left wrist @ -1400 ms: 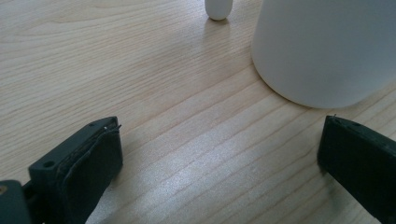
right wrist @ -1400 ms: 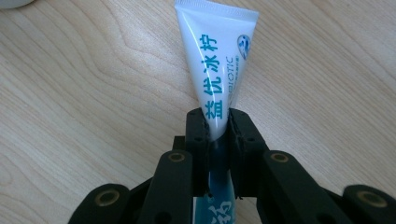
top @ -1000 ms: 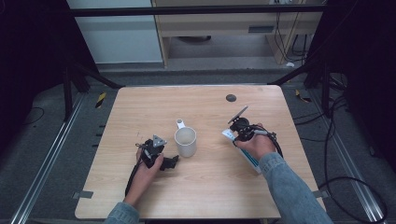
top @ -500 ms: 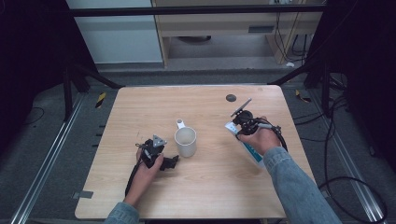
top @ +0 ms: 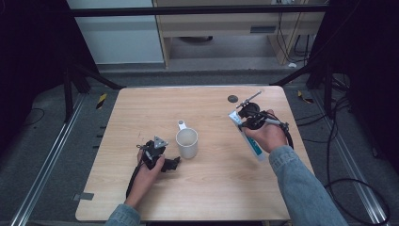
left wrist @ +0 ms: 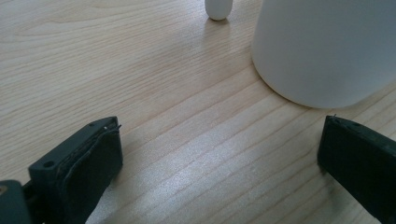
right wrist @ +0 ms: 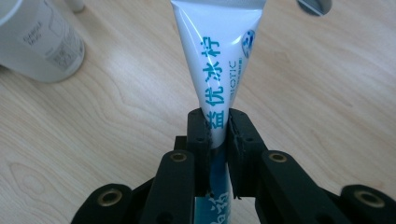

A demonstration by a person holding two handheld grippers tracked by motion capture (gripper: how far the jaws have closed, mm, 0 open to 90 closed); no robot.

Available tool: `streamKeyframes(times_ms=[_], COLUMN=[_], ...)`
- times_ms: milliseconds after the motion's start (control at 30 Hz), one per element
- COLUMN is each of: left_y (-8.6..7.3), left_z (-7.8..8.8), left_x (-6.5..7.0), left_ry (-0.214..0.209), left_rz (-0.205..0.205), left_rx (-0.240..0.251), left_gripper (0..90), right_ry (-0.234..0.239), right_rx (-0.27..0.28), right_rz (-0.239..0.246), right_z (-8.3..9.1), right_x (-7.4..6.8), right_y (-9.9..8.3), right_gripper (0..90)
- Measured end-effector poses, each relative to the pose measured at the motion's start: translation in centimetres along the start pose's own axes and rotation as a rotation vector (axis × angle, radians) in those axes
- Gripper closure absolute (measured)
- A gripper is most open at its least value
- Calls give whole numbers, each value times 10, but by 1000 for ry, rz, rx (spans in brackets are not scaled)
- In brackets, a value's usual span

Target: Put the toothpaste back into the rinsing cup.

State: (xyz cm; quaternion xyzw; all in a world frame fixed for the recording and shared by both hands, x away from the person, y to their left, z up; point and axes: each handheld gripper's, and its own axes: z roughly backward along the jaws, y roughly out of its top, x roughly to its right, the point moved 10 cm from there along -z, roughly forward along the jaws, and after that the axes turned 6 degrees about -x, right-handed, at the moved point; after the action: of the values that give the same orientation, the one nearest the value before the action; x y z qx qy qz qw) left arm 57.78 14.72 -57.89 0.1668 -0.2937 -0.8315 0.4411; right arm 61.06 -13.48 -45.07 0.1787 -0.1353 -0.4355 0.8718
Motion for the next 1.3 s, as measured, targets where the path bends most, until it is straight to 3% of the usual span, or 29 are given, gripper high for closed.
streamKeyframes(times_ms=[200, 367, 800, 967, 1300], left_y=[0, 0, 0, 0, 0], left_z=[0, 0, 0, 0, 0], left_x=[0, 0, 0, 0, 0], left_ry=[0, 0, 0, -1, 0], left_rz=[-2, -2, 0, 0, -1], left_rx=[0, 0, 0, -1, -1], left_gripper=[0, 0, 0, 0, 0], right_ry=[-2, 5, 55, 79, 94], right_rx=[54, 110, 286, 315, 341], right_rz=[-5, 1, 26, 18, 4], right_z=[13, 22, 38, 38, 38], right_x=[3, -2, -38, -45, -46], right_y=[9, 19, 49, 57, 62], right_gripper=[803, 802, 805, 806, 807])
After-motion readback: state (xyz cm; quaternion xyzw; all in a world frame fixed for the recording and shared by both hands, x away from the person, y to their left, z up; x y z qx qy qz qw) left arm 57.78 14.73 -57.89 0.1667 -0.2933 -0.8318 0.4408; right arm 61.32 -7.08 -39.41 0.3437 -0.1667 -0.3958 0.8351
